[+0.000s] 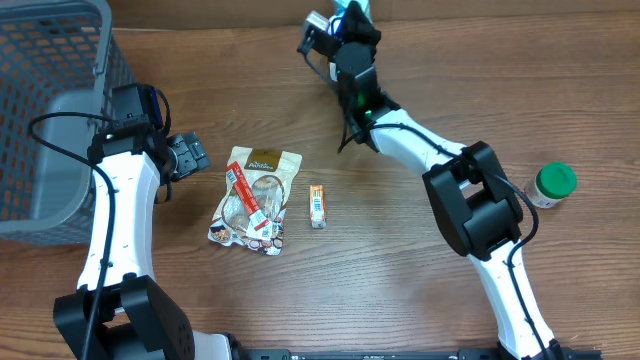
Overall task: Scan the item barcode
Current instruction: 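Hold the wipes pack barcode against the scanner window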
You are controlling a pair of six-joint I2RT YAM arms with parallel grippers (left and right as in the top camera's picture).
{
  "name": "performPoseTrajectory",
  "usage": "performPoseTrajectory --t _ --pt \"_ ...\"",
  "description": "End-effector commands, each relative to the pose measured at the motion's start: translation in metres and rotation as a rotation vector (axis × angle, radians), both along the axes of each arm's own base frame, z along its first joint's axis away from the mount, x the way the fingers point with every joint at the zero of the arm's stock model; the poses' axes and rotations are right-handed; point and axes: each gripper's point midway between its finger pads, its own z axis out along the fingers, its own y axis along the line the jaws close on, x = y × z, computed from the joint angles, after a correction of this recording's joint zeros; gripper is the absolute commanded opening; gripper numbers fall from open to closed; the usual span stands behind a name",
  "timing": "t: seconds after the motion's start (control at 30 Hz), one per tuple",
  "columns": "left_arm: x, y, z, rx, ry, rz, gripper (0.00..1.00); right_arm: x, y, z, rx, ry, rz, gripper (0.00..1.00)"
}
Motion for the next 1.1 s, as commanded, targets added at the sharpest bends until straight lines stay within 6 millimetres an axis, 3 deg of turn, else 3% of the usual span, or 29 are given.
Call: performPoseTrajectory --t 0.0,0.6,0.77,0.93,1.07 --pt "0.0 0.002 0.005 0.018 -0.006 -0.008 1.0 0.007 0.001 0.001 -0.007 -0.016 0.033 0.04" --pt "0.0 0.002 0.005 0.018 -0.006 -0.008 1.0 0.007 0.015 0.0 -0.061 -0.015 0.115 0.04" --pt "0.0 0.002 0.005 0.018 -0.006 -0.008 1.0 0.007 0.015 -0.01 -0.072 0.022 0.114 0.04" --pt "0.0 0.002 0.005 0.018 -0.006 -0.008 1.0 0.005 0.015 -0.033 -0.084 0.111 0.111 0.04" --pt "0.0 0.002 0.005 0.018 -0.006 -0.008 1.0 0.005 0.008 -0.036 -0.034 0.124 0.066 0.04"
